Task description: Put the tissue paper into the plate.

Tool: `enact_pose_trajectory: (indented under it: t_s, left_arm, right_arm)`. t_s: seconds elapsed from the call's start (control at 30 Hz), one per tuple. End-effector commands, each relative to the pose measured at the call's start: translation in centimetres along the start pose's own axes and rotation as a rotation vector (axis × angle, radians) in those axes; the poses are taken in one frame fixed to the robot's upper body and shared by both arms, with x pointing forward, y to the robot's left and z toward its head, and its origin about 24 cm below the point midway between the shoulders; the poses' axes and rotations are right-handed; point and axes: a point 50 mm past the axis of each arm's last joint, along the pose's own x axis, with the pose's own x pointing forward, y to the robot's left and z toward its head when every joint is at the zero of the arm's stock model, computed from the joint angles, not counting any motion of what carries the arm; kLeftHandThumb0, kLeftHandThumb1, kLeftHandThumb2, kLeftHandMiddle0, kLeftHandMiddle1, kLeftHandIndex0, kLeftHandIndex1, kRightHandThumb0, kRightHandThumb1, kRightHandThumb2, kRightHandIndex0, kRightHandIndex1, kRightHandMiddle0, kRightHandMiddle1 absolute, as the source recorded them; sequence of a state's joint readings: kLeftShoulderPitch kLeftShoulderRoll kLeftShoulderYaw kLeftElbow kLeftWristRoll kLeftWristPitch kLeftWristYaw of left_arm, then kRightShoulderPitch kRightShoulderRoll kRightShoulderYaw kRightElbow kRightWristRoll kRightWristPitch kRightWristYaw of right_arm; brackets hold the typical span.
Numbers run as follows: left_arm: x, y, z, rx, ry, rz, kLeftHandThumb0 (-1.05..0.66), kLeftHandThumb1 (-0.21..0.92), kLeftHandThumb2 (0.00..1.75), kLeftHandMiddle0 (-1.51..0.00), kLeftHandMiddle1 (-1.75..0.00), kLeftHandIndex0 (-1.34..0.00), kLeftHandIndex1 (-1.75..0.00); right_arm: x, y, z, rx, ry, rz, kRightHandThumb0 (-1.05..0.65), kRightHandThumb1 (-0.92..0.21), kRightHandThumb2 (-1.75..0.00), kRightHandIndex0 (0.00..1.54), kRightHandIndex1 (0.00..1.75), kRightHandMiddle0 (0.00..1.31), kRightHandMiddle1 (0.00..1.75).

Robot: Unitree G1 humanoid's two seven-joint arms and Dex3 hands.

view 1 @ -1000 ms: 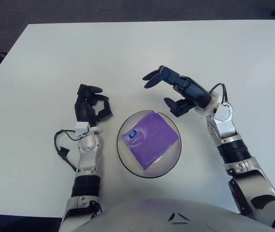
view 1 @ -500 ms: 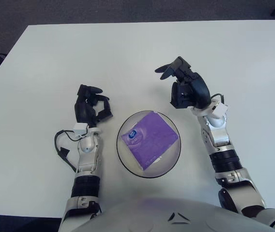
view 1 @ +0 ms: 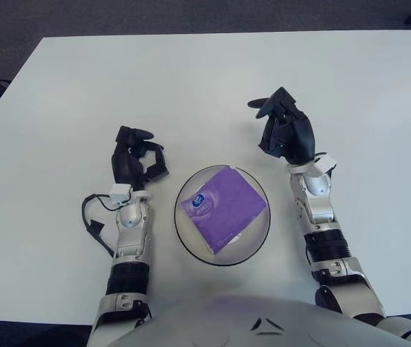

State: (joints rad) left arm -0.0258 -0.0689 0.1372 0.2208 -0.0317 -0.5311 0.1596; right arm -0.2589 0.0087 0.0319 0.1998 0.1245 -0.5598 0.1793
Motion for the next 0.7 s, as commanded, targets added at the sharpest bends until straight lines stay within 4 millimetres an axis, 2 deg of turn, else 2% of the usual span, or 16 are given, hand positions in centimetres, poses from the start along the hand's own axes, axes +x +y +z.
enact_pose_trajectory:
  t_s: [0.0, 0.17, 0.33, 0.67]
  left_arm:
    - [-5.1, 1.9, -4.6, 0.047, 0.269, 0.042, -0.01, 0.25, 1.37, -0.68, -1.63, -0.47, -1.75]
    - [-5.1, 1.9, -4.6, 0.047, 0.269, 0.042, -0.01, 0.24, 1.39, -0.68, -1.64, -0.47, -1.75]
    - [-5.1, 2.0, -4.5, 0.050, 0.261, 0.043, -0.01, 0.23, 1.38, -0.70, -1.60, -0.49, -1.75]
    - [-5.1, 2.0, -4.5, 0.073, 0.260, 0.034, -0.01, 0.23, 1.38, -0.70, -1.60, -0.49, -1.75]
  right_arm:
    - [-1.1, -0.3, -1.6, 0.013, 0.095, -0.118, -0.40, -0.62, -0.99, 0.61, 1.36, 0.40, 1.75]
    - [-2.1, -0.7, -3.0, 0.009, 0.162, -0.196, -0.40, -0.60, -0.98, 0.63, 1.35, 0.40, 1.75]
    - [-2.6, -0.9, -3.5, -0.002, 0.197, -0.244, -0.40, -0.59, -0.98, 0.63, 1.33, 0.40, 1.75]
    - [-3.8, -1.2, -4.9, -0.070, 0.292, -0.333, -0.38, -0.72, -0.81, 0.59, 1.31, 0.32, 1.75]
